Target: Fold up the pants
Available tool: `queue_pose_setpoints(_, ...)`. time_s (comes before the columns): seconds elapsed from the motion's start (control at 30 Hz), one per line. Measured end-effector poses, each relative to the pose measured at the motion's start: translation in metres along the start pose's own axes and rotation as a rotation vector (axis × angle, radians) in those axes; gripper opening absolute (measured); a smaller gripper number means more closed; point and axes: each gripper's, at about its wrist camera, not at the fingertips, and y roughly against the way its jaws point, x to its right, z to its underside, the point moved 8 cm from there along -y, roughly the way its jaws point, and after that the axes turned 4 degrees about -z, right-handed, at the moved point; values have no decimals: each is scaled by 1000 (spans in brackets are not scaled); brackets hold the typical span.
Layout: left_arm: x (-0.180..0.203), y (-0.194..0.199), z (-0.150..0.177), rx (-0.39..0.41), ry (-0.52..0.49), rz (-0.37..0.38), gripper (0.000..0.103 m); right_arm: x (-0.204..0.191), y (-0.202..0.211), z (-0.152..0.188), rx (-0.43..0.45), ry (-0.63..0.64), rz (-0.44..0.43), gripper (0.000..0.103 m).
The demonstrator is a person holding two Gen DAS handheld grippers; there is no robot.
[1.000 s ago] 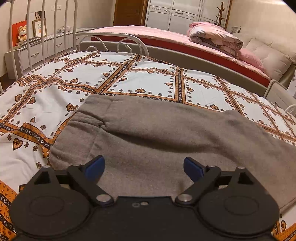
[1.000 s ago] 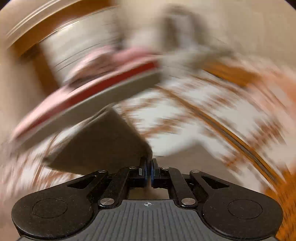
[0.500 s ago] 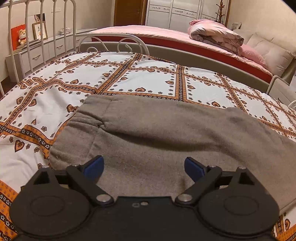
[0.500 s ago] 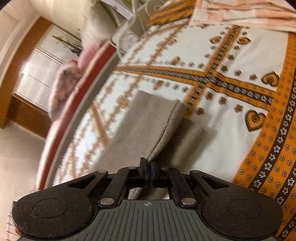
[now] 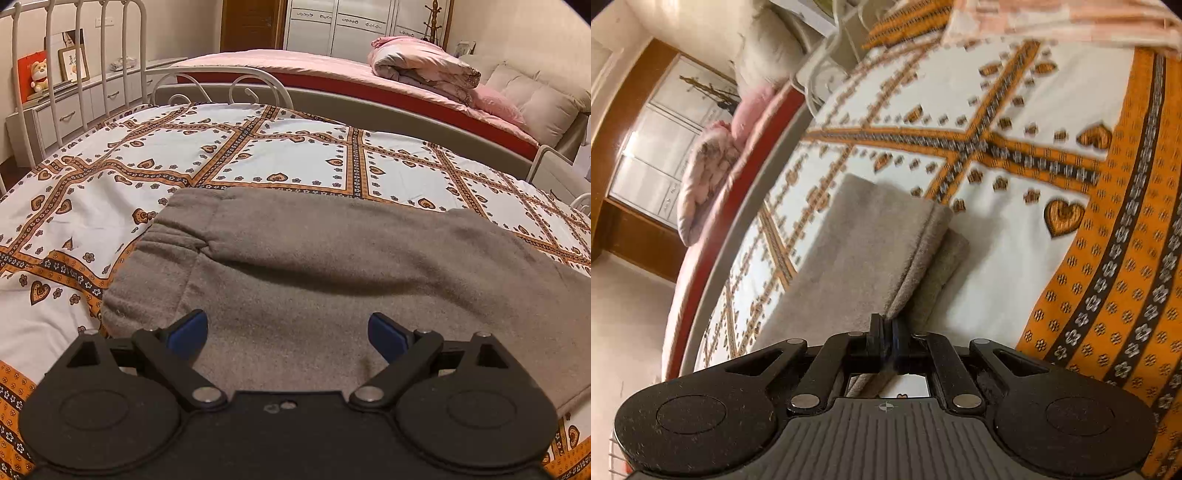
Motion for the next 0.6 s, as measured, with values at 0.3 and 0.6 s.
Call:
queue_pose_setpoints(0.3,1,-1,0,-1,-1,-10,87,4,25,-11,93,51,1,2)
queue_pose_setpoints(0.6,4,-2,0,-3,-16,-27,89,13,21,-13,69,-73,-60,2)
